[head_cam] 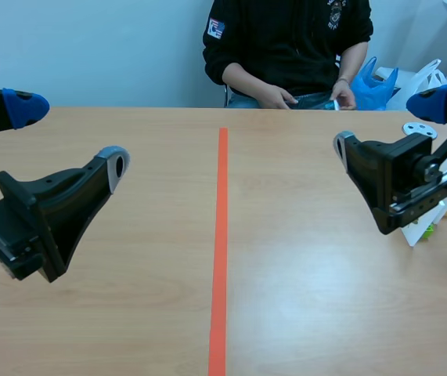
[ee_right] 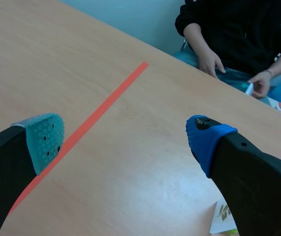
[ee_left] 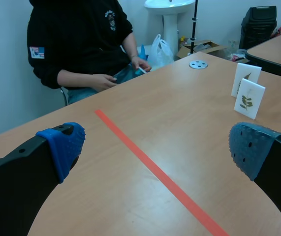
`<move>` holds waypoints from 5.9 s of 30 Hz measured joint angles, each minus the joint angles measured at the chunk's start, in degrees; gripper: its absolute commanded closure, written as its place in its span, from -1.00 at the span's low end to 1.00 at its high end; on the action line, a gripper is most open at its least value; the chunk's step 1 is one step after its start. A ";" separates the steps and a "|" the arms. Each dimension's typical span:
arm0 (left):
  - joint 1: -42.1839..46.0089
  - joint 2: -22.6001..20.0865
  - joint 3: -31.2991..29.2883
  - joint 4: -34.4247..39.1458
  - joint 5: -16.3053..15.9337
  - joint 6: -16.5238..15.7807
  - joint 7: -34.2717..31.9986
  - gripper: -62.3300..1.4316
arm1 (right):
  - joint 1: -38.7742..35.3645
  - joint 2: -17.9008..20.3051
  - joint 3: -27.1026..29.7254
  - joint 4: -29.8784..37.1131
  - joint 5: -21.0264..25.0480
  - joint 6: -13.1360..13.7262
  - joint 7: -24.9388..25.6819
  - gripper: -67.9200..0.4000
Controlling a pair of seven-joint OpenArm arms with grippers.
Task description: Sort the leaf by its shape. The table is split by an orange tape line. A compound leaf with several leaflets goes to the left side, a simple leaf with one blade goes to the right side. Return to the home posture when a red brick is placed on the table.
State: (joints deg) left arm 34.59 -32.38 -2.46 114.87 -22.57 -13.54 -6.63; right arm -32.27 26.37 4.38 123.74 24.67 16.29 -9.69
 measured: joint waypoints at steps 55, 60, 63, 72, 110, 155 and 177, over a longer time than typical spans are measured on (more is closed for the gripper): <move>0.00 0.00 0.02 -0.02 0.00 0.00 0.66 -1.00 | 0.00 0.00 0.00 0.00 0.00 0.02 -0.02 -0.49; -0.17 -0.02 0.02 -0.07 0.83 0.00 1.75 -1.00 | 0.00 0.00 0.00 0.00 0.00 0.04 -0.02 -0.49; -1.55 -0.02 0.07 -1.92 1.90 -0.20 1.88 -1.00 | 0.00 0.00 0.00 0.00 0.00 0.04 -0.02 -0.49; -9.94 -0.72 1.99 -17.20 1.07 -4.85 0.85 -1.00 | 0.00 0.00 0.00 0.00 0.00 0.04 -0.04 -0.49; -50.10 5.84 41.62 -59.84 7.93 -12.66 -3.02 -1.00 | 0.00 0.00 0.00 0.00 0.00 0.22 -0.02 -0.49; -54.27 14.10 45.68 -66.05 9.53 -10.71 -5.20 0.27 | 0.00 0.00 0.00 0.00 0.00 0.22 -0.02 -0.49; -54.27 14.10 45.68 -66.05 9.53 -10.71 -5.25 0.69 | 0.00 0.00 0.00 0.00 0.00 0.22 -0.02 -0.49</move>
State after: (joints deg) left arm -19.68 -18.28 43.22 48.82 -13.04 -24.25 -11.88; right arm -32.27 26.37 4.38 123.74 24.67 16.51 -9.72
